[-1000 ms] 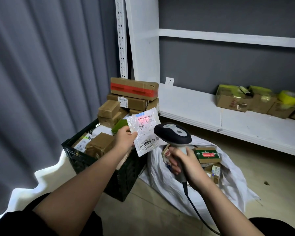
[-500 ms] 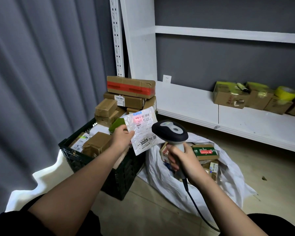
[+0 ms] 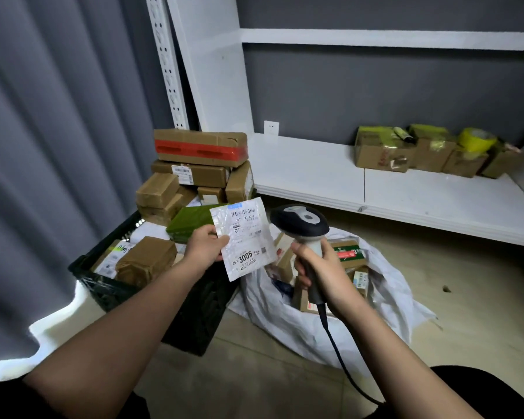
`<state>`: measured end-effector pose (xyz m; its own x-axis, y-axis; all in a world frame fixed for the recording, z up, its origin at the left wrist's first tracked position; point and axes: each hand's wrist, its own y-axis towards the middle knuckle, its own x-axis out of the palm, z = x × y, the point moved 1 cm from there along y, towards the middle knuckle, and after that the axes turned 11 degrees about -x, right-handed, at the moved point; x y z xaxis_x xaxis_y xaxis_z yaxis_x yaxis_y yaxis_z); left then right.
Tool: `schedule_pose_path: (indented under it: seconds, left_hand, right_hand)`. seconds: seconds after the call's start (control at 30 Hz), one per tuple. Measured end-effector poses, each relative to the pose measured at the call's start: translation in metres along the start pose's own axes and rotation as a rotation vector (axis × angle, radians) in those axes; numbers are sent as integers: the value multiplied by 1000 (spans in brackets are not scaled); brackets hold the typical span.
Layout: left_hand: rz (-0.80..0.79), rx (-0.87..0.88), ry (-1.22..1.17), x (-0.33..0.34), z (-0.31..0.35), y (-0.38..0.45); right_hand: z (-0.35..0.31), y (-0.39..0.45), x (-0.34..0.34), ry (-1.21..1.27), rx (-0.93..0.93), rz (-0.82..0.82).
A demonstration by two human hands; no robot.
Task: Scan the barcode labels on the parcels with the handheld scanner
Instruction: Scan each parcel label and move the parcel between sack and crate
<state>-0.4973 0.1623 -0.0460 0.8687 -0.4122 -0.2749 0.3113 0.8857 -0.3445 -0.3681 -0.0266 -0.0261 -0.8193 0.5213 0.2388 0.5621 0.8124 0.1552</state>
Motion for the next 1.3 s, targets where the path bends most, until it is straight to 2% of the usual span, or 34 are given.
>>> schedule_pose_path:
  seconds: [0.17,0.33,0.53,0.8,0.9,1.0,1.17,1.3]
  left_hand:
    - [-15,0,211,41,-5,16]
    - [99,226,667,99,1,29]
    - [58,427,985,184,-1,57]
    - [38,394,1205,237,-27,98]
    - [13,358,1025,235,-36,108]
    - [55,314,910,212,-35,106]
    - [148,214,884,127,-48,98]
    - [189,216,876,42,-69,80]
  right_hand:
    - [3,17,-66,-58,-27,287]
    - [8,31,-132,-118,-30,475]
    - [38,44,-166,-150,36,464]
    - [78,46,-169,-104,134,392]
    - [82,48,-170,-140,157,375]
    - [81,49,-165,-139,157,368]
    - [75,51,-130,-84,147,308]
    - [72,52,-83,-99,139,204]
